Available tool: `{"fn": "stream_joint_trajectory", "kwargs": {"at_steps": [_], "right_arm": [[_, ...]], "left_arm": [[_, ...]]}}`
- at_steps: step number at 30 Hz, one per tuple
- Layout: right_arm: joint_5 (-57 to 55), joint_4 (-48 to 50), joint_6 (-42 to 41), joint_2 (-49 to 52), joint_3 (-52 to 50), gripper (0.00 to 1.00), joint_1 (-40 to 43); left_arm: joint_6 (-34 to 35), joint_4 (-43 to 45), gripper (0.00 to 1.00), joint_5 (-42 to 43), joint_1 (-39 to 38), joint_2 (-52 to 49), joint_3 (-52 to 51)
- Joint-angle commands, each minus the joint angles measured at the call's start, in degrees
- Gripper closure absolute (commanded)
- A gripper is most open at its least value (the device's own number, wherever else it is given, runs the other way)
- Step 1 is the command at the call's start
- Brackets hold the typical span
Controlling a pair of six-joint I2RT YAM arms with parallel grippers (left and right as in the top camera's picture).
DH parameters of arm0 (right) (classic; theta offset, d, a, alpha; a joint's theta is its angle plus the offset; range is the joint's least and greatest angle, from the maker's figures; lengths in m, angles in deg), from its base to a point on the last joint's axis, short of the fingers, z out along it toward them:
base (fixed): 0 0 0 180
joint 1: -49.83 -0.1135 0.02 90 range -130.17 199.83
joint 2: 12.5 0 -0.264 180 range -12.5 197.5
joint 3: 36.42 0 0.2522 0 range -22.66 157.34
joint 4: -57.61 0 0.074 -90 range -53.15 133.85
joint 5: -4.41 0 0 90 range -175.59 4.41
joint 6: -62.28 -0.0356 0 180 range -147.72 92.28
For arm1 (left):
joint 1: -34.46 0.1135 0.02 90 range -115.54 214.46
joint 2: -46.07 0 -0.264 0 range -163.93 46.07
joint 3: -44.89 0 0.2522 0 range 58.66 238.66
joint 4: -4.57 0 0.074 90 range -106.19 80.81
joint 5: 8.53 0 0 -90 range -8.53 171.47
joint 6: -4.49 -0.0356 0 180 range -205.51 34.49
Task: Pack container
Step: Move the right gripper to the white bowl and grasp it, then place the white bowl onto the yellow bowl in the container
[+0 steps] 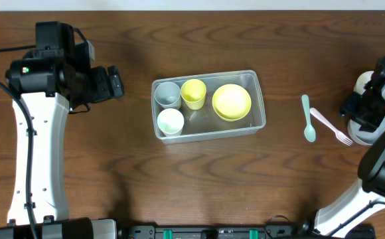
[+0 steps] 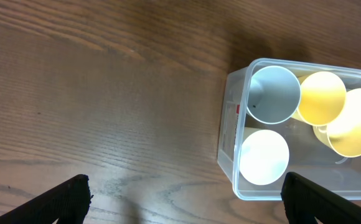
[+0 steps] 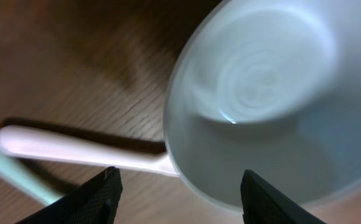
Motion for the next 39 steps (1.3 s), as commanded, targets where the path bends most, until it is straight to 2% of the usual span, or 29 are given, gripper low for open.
{"fn": "stream_joint_trajectory", "kwargs": {"at_steps": [1, 3, 4, 7, 9, 17, 25, 29, 32, 35, 39], "right_arm": [[1.03, 0.92, -1.03, 3.04, -1.07, 0.39, 0.11], [1.03, 1.01, -1.05, 4.04, -1.07, 0.45, 0.09], [1.05, 1.01, -1.07, 4.17, -1.07, 0.51, 0.11], [1.03, 1.03, -1.07, 4.00, -1.03, 0.87, 0.11], [1.03, 1.01, -1.07, 4.00, -0.98, 0.98, 0.11], [2.38, -1.01, -1.05, 2.27, 0.94, 0.99, -0.37], [8.81, -3.28, 4.46, -11.54, 7.08, 0.99, -5.66], [16.63, -1.73, 11.28, -19.96, 8.55, 0.99, -13.31], [17.73, -0.50, 16.85, -24.28, 8.55, 0.99, -22.05], [17.03, 0.52, 21.09, -25.33, 8.55, 0.99, -31.41], [12.13, 1.92, 21.24, -23.04, 8.33, 0.99, -42.12]], "left_arm": [[-1.01, -0.31, 0.02, 0.09, -0.11, 0.50, -0.39], [-1.01, -0.39, 0.02, 0.09, -0.11, 0.50, -0.39], [-1.01, -0.39, 0.02, 0.09, -0.11, 0.50, -0.39], [-1.01, -0.39, 0.02, 0.09, -0.11, 0.50, -0.39], [-1.01, -0.39, 0.02, 0.07, -0.11, 0.50, -0.39], [-1.01, -0.39, 0.02, 0.07, -0.11, 0.50, -0.39], [-1.01, -0.37, 0.02, 0.07, -0.11, 0.50, -0.39], [-1.01, -0.35, 0.02, 0.07, -0.11, 0.50, -0.39], [-1.01, -0.35, 0.02, 0.09, -0.11, 0.50, -0.39], [-1.01, -0.37, 0.02, 0.07, -0.11, 0.50, -0.39], [-1.01, -0.37, 0.02, 0.07, -0.11, 0.50, -0.39]]}}
